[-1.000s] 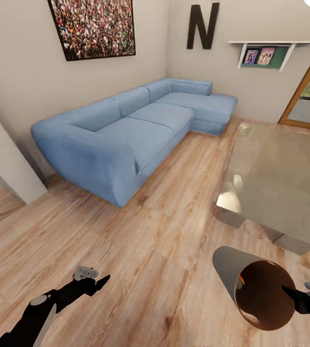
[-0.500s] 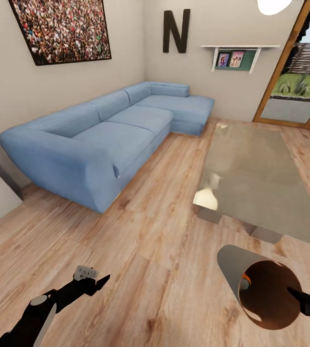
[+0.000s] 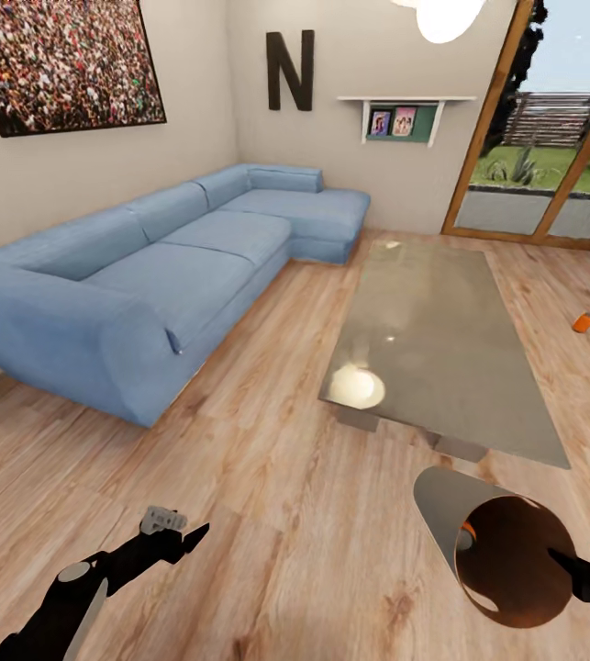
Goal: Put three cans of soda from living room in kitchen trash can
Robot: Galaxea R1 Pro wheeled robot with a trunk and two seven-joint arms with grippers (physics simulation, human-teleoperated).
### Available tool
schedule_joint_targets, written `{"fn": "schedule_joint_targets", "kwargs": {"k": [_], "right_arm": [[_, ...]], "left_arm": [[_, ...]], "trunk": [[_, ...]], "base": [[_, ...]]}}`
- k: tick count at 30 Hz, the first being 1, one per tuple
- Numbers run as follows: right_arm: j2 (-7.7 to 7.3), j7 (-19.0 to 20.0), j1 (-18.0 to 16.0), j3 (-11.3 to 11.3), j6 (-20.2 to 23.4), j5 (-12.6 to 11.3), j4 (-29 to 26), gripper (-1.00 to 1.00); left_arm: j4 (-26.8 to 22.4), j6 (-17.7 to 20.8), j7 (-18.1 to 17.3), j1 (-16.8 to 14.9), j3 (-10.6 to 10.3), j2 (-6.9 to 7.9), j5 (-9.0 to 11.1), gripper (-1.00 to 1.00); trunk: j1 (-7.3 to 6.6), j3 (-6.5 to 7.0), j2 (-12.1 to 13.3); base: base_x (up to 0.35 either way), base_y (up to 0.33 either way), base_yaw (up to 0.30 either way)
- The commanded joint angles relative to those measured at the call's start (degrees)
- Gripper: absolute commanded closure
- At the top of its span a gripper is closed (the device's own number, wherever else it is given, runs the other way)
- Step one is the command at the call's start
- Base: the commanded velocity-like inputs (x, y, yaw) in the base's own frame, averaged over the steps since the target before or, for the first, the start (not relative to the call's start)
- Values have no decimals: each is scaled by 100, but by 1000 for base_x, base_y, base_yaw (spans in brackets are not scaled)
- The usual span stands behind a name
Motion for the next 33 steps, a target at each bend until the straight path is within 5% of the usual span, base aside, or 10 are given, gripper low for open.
{"fn": "schedule_joint_targets", "kwargs": {"k": [1, 33], "right_arm": [[0, 33, -3, -2, 22, -39, -4, 100], [-4, 40, -2, 6, 31, -30, 29, 100]], "left_arm": [[0, 0, 0, 0, 0, 0, -2, -100], [9, 0, 1, 0, 4, 0, -6, -100]], "trunk": [[0, 8, 0], [0, 217, 0]], "base": [[92, -300, -164], [10, -320, -157]]}}
